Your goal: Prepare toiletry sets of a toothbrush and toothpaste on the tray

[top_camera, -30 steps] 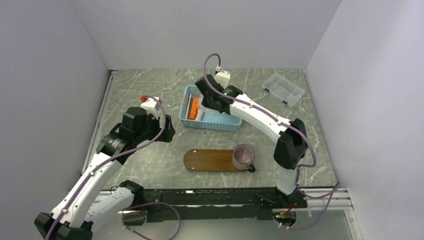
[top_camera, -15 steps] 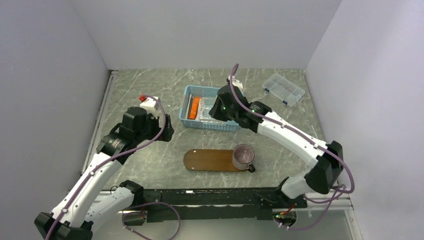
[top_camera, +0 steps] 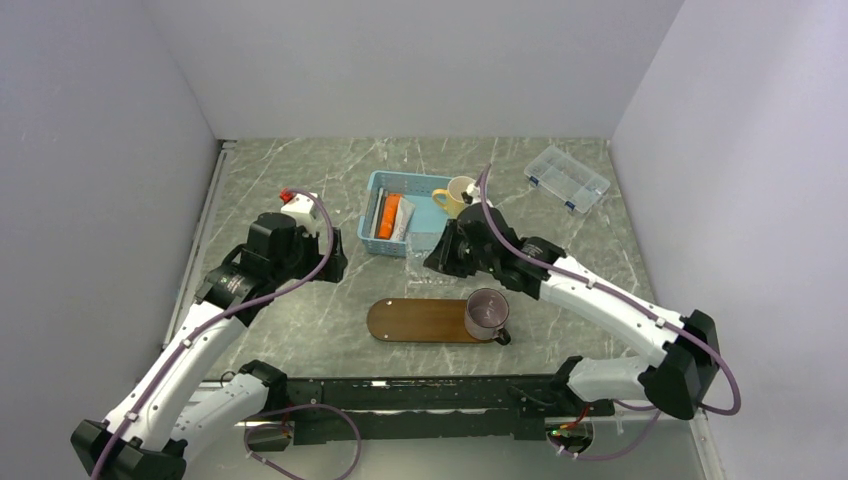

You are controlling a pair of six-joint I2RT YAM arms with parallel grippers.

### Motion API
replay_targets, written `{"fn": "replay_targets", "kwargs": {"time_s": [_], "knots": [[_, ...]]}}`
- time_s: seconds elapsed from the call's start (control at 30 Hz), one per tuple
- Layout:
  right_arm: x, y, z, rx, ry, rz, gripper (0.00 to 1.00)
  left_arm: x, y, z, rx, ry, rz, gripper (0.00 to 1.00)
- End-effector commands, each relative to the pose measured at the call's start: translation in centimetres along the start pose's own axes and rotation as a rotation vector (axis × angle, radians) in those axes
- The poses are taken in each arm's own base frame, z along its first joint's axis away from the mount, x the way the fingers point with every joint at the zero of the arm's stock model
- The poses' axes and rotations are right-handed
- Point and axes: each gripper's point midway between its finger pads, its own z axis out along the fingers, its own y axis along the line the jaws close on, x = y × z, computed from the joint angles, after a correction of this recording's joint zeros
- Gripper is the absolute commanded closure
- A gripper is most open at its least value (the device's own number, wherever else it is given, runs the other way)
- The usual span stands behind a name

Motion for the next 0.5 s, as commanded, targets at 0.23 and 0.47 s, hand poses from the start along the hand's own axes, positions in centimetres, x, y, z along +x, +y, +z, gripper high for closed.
{"fn": "replay_targets", "kwargs": {"time_s": [0.23, 0.47], "knots": [[2.8, 1.6, -1.8, -0.099, 0.003, 0.04, 1.0, -0.6, 0.4, 0.0, -0.019, -0.022, -0.002, 0.01], [4.7, 0.5, -1.2, -0.057, 0.005, 0.07, 1.0, -0.5, 0.5, 0.0, -0.021, -0.022, -0.002, 0.01]]}}
